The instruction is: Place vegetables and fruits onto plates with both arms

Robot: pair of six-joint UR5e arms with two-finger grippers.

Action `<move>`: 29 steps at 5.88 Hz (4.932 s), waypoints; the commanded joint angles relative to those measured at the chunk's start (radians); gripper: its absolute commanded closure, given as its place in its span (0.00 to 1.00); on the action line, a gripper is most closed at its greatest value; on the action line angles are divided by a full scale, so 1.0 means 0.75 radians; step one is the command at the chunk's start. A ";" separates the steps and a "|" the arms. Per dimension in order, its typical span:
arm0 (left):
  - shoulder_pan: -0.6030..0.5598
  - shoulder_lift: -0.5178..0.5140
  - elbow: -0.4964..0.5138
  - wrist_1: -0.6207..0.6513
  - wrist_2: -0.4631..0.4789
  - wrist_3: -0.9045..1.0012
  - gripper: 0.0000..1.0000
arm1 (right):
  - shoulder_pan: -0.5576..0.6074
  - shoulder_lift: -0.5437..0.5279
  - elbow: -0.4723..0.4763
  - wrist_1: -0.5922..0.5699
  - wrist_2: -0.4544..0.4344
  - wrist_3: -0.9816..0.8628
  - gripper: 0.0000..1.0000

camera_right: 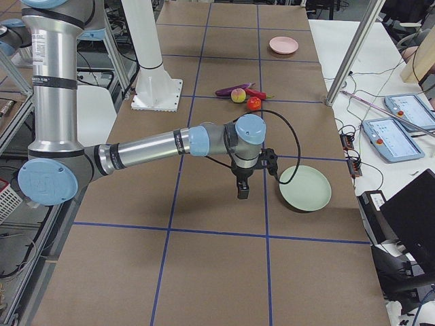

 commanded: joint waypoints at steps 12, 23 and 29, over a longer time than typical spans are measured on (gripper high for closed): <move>1.013 -1.348 0.606 -0.104 0.165 -1.954 0.00 | -0.080 0.016 0.007 0.006 0.079 0.014 0.00; 0.997 -1.435 0.764 -0.215 0.145 -2.061 1.00 | -0.086 0.032 0.021 0.006 0.112 0.027 0.00; 0.332 -1.300 1.286 -0.215 0.201 -1.279 1.00 | -0.235 0.097 0.050 0.019 0.124 0.227 0.00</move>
